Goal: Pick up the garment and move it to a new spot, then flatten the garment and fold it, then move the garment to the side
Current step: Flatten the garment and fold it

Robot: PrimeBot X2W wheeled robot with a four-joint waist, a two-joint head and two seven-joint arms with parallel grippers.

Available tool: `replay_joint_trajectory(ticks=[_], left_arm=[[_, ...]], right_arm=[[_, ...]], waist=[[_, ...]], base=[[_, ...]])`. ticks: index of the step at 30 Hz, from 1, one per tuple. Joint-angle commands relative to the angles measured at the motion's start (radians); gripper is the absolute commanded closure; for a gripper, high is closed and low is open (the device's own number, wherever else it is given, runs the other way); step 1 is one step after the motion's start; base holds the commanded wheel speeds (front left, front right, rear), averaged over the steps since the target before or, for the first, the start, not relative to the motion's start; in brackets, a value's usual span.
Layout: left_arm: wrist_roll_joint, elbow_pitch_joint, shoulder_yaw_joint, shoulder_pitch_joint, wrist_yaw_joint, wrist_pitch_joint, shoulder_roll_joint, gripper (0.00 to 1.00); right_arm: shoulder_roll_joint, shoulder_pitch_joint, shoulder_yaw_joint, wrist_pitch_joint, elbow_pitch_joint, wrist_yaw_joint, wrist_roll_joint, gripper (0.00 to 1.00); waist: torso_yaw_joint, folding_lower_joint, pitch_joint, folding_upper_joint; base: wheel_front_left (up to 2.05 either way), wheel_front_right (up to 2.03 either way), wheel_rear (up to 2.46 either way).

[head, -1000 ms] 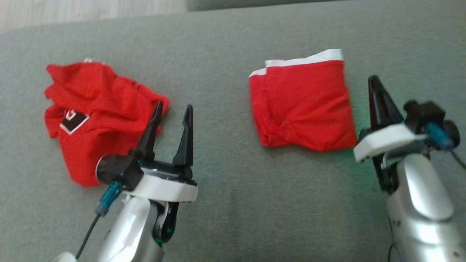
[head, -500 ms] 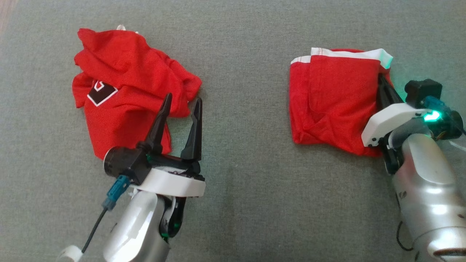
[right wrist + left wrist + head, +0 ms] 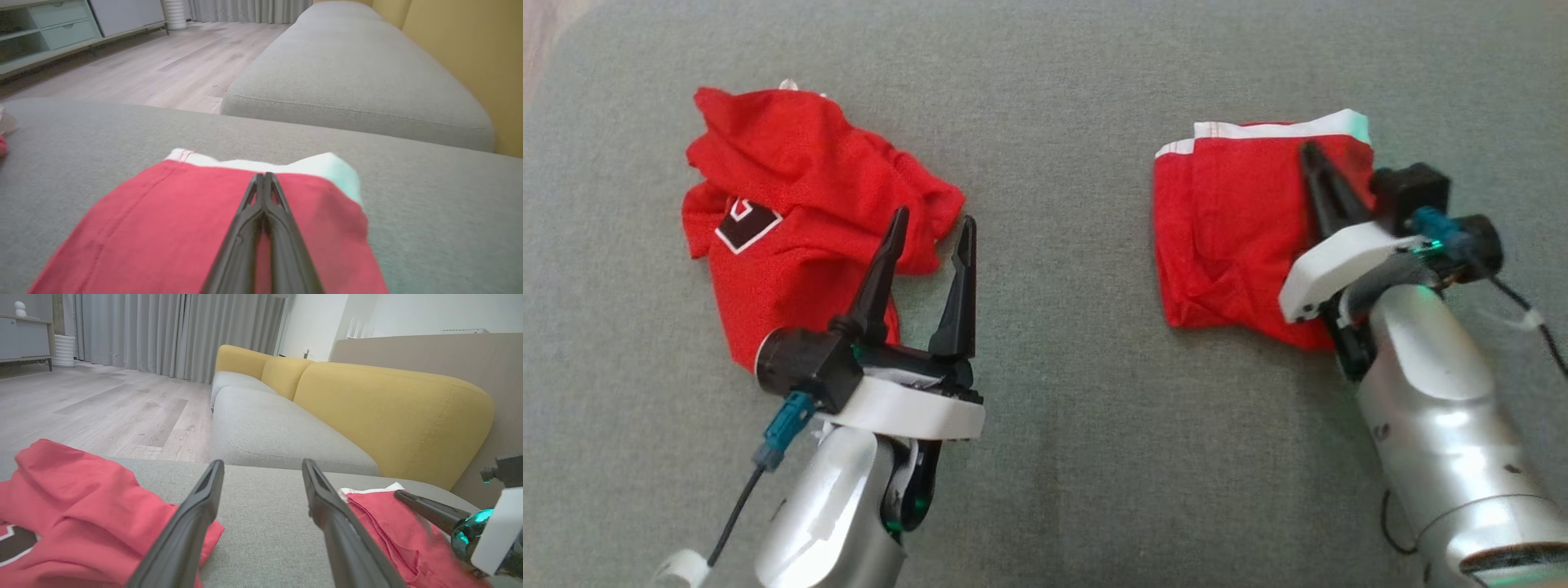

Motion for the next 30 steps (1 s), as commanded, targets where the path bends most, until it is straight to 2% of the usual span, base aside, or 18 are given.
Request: replay_joint_trajectory(ticks=[1,8,17,23,28,29,30], left_arm=[[-0.011,-0.036,0.025,-0.032,0.005,-0.006,0.005,0.00],[-0.016,-0.034,0.017,-0.040,0.004,-0.006,0.005,0.00],[-0.017,-0.023,0.034,-0.029,0.010,-0.006,0.005,0.00],[-0.005,-0.029,0.066,-0.008,0.012,-0.006,0.005,0.00],[0.006,-0.030,0.099,0.016,0.010,-0.006,0.005,0.00],[0.007,-0.029,0.106,0.022,0.010,-0.006,0.005,0.00],[0.009,-0.028,0.112,0.028,0.009,-0.006,0.005,0.00]], right_arm=[[0.021,-0.025,0.041,-0.010,-0.005,-0.001,0.010,1.00],[0.024,-0.038,0.159,0.055,0.134,-0.001,0.116,1.00],[0.024,-0.044,0.286,0.015,0.132,-0.001,0.219,1.00],[0.015,-0.039,0.260,-0.011,0.071,-0.001,0.223,1.00],[-0.026,0.040,0.157,-0.013,-0.128,-0.001,0.198,1.00],[-0.031,0.065,0.131,-0.013,-0.167,-0.001,0.184,0.95],[-0.033,0.092,0.105,-0.013,-0.206,-0.001,0.167,0.47]], waist=[[0.009,0.0001,0.008,0.0000],[0.036,0.0001,0.025,0.0000],[0.021,0.0001,-0.020,0.0000],[-0.032,0.0001,-0.067,0.0000],[-0.082,0.0001,-0.105,0.0000],[-0.091,0.0001,-0.113,0.0000],[-0.099,0.0001,-0.121,0.0000]], base=[[0.00,0.00,0.00],[0.00,0.00,0.00],[0.00,0.00,0.00],[0.00,0.00,0.00],[0.00,0.00,0.00],[0.00,0.00,0.00],[0.00,0.00,0.00]])
